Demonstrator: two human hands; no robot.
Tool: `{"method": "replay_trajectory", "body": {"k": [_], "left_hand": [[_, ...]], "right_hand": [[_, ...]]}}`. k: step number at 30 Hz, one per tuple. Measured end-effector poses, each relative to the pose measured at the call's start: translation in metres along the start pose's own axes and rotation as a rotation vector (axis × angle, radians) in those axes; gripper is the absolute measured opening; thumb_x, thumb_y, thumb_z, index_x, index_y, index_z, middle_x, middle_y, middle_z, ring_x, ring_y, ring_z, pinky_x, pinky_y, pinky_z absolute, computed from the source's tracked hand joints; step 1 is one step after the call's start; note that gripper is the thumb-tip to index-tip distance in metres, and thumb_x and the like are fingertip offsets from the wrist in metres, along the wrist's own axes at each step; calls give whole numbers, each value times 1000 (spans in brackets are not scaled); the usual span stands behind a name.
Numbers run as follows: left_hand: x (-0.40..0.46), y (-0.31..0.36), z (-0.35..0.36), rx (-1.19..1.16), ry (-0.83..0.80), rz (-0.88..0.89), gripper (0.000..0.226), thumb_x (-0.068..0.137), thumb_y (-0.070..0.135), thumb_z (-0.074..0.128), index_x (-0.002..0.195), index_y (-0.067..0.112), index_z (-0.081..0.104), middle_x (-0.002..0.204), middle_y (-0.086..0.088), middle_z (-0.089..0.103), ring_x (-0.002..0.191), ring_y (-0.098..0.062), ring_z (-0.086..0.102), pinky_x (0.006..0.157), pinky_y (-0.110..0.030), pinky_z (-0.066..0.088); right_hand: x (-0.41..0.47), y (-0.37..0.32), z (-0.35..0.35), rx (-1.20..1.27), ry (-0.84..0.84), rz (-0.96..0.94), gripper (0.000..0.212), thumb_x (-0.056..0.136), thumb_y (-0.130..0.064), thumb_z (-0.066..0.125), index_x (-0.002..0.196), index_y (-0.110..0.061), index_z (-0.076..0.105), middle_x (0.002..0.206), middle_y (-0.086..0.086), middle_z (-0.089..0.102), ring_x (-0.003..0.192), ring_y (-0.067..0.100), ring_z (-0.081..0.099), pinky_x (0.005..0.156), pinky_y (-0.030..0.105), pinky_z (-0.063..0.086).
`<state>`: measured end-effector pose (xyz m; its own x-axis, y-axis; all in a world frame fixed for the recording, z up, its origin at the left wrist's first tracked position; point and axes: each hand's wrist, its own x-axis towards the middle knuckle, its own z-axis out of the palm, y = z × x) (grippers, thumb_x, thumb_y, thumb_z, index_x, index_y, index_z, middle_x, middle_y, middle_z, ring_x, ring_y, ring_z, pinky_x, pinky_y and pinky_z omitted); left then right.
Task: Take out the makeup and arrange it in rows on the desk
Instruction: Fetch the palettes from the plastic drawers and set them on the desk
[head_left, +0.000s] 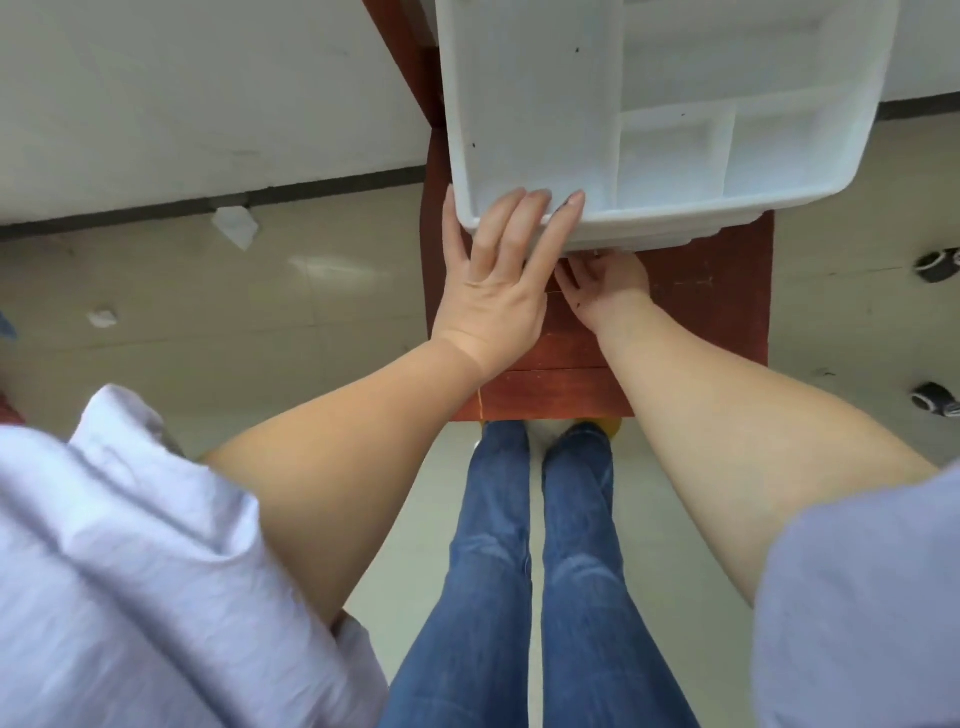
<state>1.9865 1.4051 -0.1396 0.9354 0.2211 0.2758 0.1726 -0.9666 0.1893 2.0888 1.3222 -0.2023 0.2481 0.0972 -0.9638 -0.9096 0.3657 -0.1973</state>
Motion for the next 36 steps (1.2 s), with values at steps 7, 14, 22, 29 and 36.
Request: {"method": "replay_trajectory", "body": {"k": [7,14,22,29,36], "left_hand": [[0,-1,-2,9,-25,7,64,74,4,47,134,13,30,130,-7,27,121,-25,30,90,-65,37],[-1,5,-6,9,-57,-45,71,71,5,54,136,13,27,134,-5,23,126,-27,25,95,-64,36],[-32,19,-21,-116,-164,26,62,80,2,43,140,7,29,146,-12,23,138,-32,21,112,-58,13],[-32,23,34,-234,-679,-167,48,87,7,51,135,5,46,143,-18,40,130,-36,38,103,-46,37],[-23,13,87,75,-936,-136,95,82,29,69,150,11,4,155,-16,10,144,-31,12,116,-41,14]], "right_hand": [[-16,17,-46,-60,109,39,44,95,7,19,134,5,38,134,20,49,121,27,53,99,41,45],[-40,46,-112,-266,37,126,42,95,10,27,133,-2,41,135,17,49,122,28,52,97,38,45],[-67,3,-95,-1590,-187,-678,27,90,-1,36,93,-12,61,94,6,67,83,18,62,77,32,49],[-13,-52,-74,-2521,-325,-997,48,86,-5,54,133,-7,40,156,11,13,144,30,14,114,47,17],[23,-51,-83,-2727,-278,-1225,57,72,2,68,124,1,46,145,27,31,137,40,29,110,62,11]]}}
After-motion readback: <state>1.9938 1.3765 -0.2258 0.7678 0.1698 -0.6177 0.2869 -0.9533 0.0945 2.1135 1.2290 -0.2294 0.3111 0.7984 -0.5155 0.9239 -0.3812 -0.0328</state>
